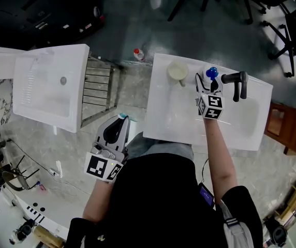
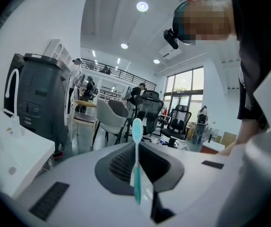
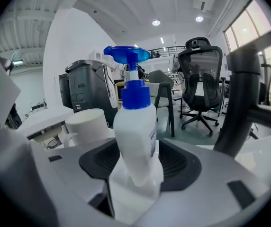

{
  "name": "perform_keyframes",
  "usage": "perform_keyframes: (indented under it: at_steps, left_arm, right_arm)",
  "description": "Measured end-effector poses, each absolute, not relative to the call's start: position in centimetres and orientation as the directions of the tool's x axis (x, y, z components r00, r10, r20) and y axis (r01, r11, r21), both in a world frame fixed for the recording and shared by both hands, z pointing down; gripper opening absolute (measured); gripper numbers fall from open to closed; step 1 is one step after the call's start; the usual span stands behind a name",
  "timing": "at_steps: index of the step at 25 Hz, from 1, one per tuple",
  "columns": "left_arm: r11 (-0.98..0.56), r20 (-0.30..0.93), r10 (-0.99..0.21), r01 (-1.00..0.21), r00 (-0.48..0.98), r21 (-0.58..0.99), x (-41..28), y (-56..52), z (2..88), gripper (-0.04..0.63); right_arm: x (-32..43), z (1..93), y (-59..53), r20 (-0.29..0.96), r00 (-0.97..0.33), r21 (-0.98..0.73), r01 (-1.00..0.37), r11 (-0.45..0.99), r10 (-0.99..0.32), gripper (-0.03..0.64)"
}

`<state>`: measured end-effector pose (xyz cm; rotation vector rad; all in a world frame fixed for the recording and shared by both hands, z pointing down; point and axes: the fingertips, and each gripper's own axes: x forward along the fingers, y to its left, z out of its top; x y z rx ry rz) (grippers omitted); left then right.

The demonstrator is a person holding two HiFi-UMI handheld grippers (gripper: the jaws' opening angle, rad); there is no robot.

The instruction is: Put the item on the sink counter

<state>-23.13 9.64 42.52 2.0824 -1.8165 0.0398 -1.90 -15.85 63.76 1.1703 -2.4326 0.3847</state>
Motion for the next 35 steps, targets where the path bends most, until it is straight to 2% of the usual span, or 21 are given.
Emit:
perform_keyframes:
  at_steps: [10, 20, 28, 35]
  left_arm:
    - [-0.102, 0.245, -0.955, -0.963, 0.165, 0.251, -22.8, 9.1, 41.7, 0.035]
    - [-0.117, 0.204, -0.965, -0.966, 0.166, 0.231, -21.3, 5.9, 40.6, 0.035]
    - [-0.149, 0.156, -0.969, -0.958, 0.191, 0.246, -18.7, 1.7, 40.3, 0.035]
    - [-0.156, 0.125, -0.972, -0.947, 0.198, 0.282, -18.0, -2.5, 41.3, 0.035]
  right_arm:
    - [-0.3, 62.4, -13.9, 0.468, -0.562, -0.107, -0.802, 0.587, -0.682, 0.244]
    - [2.2, 57.2, -9.5, 0.417, -0.636, -0.204, -0.762, 0.615, -0.65, 0.241]
    - [5.6, 51.9, -7.2, 0.359, -0.69, -0.273, -0.721, 0.637, -0.629, 0.082]
    - [8.5, 48.9, -6.0, 0.371, -0.676, -0.232, -0.731, 0.642, -0.636, 0.061]
